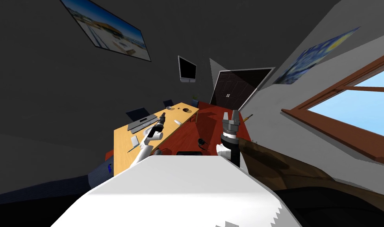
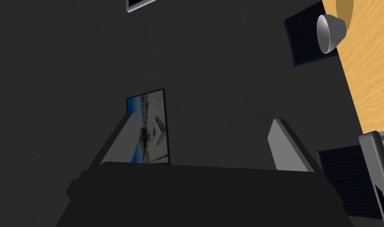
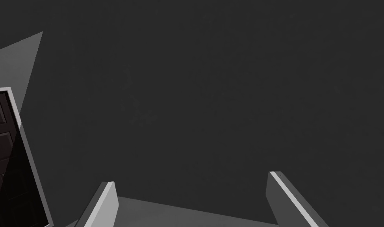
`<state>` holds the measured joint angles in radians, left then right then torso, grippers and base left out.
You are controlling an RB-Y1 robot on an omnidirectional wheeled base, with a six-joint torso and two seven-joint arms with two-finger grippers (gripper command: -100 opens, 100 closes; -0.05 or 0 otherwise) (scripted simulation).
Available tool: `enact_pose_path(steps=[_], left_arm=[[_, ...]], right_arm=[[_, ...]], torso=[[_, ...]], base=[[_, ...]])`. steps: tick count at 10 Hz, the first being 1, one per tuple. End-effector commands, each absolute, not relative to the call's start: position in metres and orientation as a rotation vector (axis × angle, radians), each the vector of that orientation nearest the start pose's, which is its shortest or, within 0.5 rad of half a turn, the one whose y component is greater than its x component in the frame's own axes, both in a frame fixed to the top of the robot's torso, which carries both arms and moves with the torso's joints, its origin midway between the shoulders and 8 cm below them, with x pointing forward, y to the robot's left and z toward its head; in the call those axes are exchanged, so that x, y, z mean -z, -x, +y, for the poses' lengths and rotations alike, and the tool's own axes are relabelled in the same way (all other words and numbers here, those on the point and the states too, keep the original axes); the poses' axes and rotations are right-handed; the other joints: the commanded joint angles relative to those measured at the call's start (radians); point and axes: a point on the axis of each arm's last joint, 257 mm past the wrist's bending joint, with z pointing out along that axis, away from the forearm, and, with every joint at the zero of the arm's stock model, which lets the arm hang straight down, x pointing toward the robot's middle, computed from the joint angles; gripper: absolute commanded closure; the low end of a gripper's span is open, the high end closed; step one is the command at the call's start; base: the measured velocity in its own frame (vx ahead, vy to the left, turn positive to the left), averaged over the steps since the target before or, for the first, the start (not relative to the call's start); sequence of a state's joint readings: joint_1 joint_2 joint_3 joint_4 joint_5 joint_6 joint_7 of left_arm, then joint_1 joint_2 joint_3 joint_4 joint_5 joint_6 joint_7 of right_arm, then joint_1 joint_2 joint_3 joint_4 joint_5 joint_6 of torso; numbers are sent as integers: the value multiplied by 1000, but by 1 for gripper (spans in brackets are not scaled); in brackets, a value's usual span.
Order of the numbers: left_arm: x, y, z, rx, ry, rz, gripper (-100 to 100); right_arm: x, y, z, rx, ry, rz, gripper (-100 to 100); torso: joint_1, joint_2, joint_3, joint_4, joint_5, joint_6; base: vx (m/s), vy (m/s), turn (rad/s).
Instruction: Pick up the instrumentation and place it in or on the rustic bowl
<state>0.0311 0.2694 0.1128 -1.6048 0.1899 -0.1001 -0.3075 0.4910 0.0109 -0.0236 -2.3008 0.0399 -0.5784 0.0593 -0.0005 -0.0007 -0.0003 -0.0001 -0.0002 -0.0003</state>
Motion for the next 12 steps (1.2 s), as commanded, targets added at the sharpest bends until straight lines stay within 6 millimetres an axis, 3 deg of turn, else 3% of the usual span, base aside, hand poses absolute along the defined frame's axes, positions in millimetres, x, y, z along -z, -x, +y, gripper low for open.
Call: enact_pose_path(steps=[1,4,5,6,7,8,12], left_arm=[[189,-541,370,843,931,1250,-100],[226,-548,380,785,1006,1343,-100],[230,-556,383,768,1014,1370,-100],[250,-553,388,743,1053,1409,-100],[254,-561,390,726,1062,1438,-100],[274,-557,394,701,1100,1475,-100],[312,-560,404,628,1173,1592,-100]], right_arm=[[-51,-325,-277,-1224,-529,565,0],[-51,-325,-277,-1224,-529,565,0],[-51,-325,-277,-1224,-529,565,0],[-51,-325,-277,-1224,-529,565,0],[-51,-325,-277,-1224,-529,565,0],[-51,-325,-277,-1224,-529,565,0],[-51,-325,-277,-1224,-529,565,0]], torso=[[0,0,0,0,0,0],[0,-1,0,0,0,0],[0,-1,-1,0,0,0],[0,-2,-1,0,0,0],[0,-1,-1,0,0,0],[0,-2,-1,0,0,0],[1,-1,-1,0,0,0]], base=[[11,-21,-59],[18,-14,-58],[31,-17,-68],[28,-14,-36],[31,-11,-84],[34,-10,-44],[35,-6,-49]])
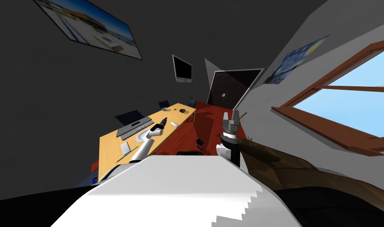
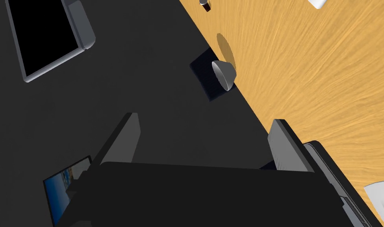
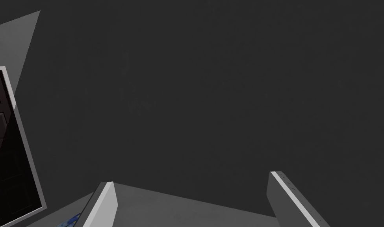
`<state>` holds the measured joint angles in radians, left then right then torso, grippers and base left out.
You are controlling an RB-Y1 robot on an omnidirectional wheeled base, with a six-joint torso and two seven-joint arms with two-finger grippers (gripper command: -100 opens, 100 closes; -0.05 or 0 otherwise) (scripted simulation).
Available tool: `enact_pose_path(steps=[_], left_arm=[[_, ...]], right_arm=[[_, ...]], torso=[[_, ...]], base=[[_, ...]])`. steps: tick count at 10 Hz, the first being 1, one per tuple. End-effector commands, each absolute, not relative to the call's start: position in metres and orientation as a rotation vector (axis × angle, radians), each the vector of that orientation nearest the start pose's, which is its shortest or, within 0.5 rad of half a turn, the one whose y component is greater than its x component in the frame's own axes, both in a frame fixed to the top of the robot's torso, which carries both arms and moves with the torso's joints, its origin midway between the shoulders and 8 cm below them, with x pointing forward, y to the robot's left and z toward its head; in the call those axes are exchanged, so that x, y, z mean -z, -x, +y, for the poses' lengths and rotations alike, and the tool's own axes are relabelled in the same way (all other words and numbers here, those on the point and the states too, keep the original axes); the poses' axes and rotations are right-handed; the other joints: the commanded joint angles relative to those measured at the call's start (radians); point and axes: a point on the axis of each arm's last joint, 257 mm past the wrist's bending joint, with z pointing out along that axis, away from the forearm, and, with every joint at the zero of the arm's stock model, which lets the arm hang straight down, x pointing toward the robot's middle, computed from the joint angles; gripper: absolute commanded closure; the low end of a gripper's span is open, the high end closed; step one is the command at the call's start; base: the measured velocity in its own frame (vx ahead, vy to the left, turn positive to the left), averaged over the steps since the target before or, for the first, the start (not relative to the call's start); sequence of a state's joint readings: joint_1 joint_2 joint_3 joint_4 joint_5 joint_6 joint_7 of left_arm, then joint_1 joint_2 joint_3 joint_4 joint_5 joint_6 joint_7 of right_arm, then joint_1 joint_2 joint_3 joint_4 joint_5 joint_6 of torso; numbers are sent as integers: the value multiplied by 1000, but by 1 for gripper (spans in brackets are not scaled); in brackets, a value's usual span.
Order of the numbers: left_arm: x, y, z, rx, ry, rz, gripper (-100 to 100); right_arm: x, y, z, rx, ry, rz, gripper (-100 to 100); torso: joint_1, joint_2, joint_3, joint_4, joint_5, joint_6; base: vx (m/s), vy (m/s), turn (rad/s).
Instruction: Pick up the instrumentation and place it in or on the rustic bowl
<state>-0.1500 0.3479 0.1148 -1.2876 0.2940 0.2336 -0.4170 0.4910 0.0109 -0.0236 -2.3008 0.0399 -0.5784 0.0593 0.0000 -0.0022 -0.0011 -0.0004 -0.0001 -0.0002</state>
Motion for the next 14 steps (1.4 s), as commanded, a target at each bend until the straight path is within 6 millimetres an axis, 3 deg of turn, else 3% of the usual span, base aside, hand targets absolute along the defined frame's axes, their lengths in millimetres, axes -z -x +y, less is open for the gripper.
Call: enact_pose_path(steps=[1,8,14], left_arm=[[321,-557,406,616,1191,1611,-100],[387,-542,418,472,1326,1853,-100],[441,-505,423,342,1451,2063,-100]], right_arm=[[-51,-325,-277,-1224,-529,565,0],[-51,-325,-277,-1224,-529,565,0],[-51,-325,-277,-1224,-529,565,0]], torso=[[0,0,0,0,0,0],[0,-2,-1,-1,0,-1],[0,-3,-2,-1,0,-1]], base=[[40,-5,-45],[67,-1,-57],[80,7,-57]])
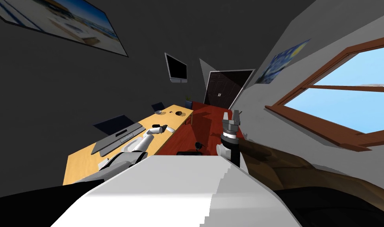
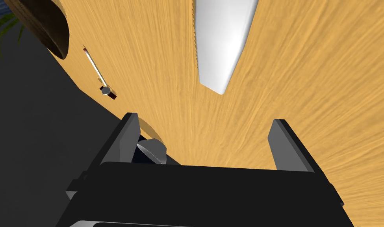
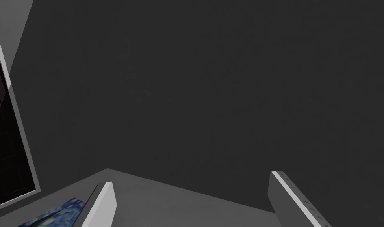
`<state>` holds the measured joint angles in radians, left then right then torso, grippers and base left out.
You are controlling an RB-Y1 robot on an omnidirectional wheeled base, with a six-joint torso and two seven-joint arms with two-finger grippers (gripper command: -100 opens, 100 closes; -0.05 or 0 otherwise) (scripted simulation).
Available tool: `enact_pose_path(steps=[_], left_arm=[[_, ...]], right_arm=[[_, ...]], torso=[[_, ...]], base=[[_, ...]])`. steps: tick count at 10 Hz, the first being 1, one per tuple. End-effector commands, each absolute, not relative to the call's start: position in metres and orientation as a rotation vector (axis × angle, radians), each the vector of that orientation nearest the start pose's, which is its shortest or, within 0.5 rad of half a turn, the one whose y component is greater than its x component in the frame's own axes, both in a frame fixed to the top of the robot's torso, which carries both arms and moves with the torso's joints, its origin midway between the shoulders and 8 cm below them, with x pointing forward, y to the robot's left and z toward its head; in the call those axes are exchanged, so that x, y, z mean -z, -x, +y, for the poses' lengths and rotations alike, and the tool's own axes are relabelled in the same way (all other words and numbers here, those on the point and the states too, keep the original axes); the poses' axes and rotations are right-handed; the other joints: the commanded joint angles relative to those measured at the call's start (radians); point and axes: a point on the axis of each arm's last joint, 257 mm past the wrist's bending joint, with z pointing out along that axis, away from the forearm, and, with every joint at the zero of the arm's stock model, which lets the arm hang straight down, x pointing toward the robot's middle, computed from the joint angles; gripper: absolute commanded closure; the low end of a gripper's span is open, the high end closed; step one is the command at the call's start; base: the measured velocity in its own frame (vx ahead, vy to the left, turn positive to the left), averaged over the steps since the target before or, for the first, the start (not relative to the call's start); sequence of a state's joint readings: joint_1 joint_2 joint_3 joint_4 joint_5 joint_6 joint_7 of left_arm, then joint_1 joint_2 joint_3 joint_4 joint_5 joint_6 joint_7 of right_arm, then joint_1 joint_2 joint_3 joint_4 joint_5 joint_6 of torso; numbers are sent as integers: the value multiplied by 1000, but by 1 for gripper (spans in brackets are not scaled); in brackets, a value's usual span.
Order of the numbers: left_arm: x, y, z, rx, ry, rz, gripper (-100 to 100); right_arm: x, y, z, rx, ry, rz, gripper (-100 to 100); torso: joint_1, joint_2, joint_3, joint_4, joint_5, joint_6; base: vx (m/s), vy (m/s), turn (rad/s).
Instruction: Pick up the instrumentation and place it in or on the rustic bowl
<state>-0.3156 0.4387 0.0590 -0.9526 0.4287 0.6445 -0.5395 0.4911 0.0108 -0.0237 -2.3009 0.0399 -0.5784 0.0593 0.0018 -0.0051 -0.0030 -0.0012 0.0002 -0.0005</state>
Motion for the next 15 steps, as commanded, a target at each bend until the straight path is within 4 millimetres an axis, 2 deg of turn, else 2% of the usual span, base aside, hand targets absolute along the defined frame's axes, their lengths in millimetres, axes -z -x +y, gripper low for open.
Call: enact_pose_path(steps=[1,4,7,8,9,10,11,12,13,14,15], left_arm=[[448,-497,423,325,1473,2085,-100],[469,-472,424,259,1528,2193,-100],[482,-453,422,213,1569,2268,-100],[490,-440,421,184,1592,2316,-100],[491,-438,420,179,1598,2324,-100],[498,-423,419,147,1623,2374,-100],[498,-423,419,146,1624,2376,-100],[504,-409,417,117,1646,2422,-100],[504,-409,417,116,1648,2425,-100],[510,-395,415,87,1669,2469,-100],[510,-395,415,87,1669,2469,-100]], right_arm=[[-51,-325,-277,-1224,-529,565,0],[-51,-325,-277,-1224,-529,565,0],[-50,-325,-277,-1224,-529,565,0],[-51,-325,-277,-1224,-529,565,0],[-51,-325,-277,-1224,-529,565,0],[-51,-325,-277,-1224,-529,565,0],[-51,-325,-277,-1224,-529,565,0],[-51,-325,-277,-1224,-529,565,0],[-51,-325,-277,-1224,-529,565,0],[-51,-325,-277,-1224,-529,565,0],[-51,-325,-277,-1224,-529,565,0]], torso=[[0,0,0,0,0,0],[-1,3,2,1,0,0],[-1,-3,-2,0,0,0],[-1,-2,-1,-1,0,0],[-1,0,0,0,0,0],[-1,2,1,0,0,-1],[-2,0,0,0,0,0],[-2,-1,0,0,0,0],[-1,-2,-1,0,0,0],[-1,0,0,0,0,-1],[-1,0,0,0,0,-1]], base=[[29,28,-86],[41,17,-67],[107,16,-53],[72,11,-47],[50,13,-37],[84,-3,-9],[100,3,-18],[126,19,-57],[79,26,-65],[84,14,-23],[59,14,-27]])
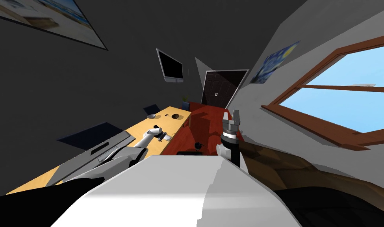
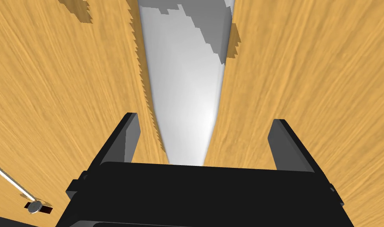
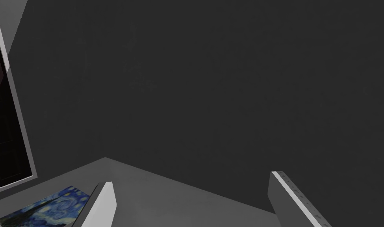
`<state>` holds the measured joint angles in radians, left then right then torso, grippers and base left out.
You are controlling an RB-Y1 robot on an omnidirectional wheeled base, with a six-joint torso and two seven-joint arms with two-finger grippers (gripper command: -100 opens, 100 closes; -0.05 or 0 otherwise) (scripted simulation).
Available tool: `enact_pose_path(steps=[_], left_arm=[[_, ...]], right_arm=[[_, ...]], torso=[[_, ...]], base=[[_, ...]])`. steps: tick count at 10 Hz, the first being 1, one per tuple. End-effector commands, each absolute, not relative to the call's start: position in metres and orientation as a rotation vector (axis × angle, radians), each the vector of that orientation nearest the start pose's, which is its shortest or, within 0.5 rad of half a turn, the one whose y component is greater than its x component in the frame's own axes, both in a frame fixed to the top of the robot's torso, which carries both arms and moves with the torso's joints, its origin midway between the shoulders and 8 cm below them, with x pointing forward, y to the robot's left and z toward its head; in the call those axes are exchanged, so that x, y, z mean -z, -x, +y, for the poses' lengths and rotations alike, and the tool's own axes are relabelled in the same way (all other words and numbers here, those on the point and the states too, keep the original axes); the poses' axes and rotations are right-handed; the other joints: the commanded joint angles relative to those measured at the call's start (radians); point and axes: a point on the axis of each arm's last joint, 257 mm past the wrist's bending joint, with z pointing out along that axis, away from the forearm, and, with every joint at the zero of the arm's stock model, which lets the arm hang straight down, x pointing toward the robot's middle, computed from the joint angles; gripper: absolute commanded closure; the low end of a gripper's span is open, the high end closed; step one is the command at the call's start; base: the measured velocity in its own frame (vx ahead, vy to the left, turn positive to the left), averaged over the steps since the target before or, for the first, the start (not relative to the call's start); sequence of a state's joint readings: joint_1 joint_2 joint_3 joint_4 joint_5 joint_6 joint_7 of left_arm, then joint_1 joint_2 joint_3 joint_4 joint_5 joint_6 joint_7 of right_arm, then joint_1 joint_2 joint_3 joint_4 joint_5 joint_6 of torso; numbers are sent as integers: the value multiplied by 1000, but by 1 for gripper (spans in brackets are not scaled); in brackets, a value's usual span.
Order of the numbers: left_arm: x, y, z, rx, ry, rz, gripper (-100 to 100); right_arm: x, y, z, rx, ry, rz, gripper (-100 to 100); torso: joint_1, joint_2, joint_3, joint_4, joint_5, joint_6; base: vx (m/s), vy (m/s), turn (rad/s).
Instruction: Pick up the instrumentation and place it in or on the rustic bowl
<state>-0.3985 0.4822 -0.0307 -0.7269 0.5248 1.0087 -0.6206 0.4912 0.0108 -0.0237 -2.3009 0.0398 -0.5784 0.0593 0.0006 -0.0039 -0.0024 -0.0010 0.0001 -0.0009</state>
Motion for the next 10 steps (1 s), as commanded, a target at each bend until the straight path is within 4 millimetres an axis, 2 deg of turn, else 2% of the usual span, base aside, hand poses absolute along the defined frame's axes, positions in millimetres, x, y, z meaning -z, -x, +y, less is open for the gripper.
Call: enact_pose_path(steps=[1,2,3,4,7,10], left_arm=[[514,-382,413,62,1688,2509,-100],[514,-382,413,62,1688,2509,-100],[518,-371,411,39,1705,2543,-100],[518,-371,411,39,1705,2543,-100],[524,-352,407,5,1730,2596,-100],[526,-346,406,-6,1738,2612,-100]], right_arm=[[-51,-325,-277,-1224,-529,565,0],[-51,-325,-277,-1224,-529,565,0],[-51,-325,-277,-1224,-529,565,0],[-51,-325,-277,-1224,-529,565,0],[-51,-325,-277,-1224,-529,565,0],[-51,-325,-277,-1224,-529,565,0]], torso=[[0,0,0,0,0,0],[0,0,0,0,0,0],[0,1,1,0,0,0],[0,0,0,0,0,0],[0,0,0,0,0,0],[-1,2,1,1,0,0]], base=[[58,17,-38],[45,11,-28],[68,14,-22],[50,14,-32],[61,17,-36],[30,8,-11]])
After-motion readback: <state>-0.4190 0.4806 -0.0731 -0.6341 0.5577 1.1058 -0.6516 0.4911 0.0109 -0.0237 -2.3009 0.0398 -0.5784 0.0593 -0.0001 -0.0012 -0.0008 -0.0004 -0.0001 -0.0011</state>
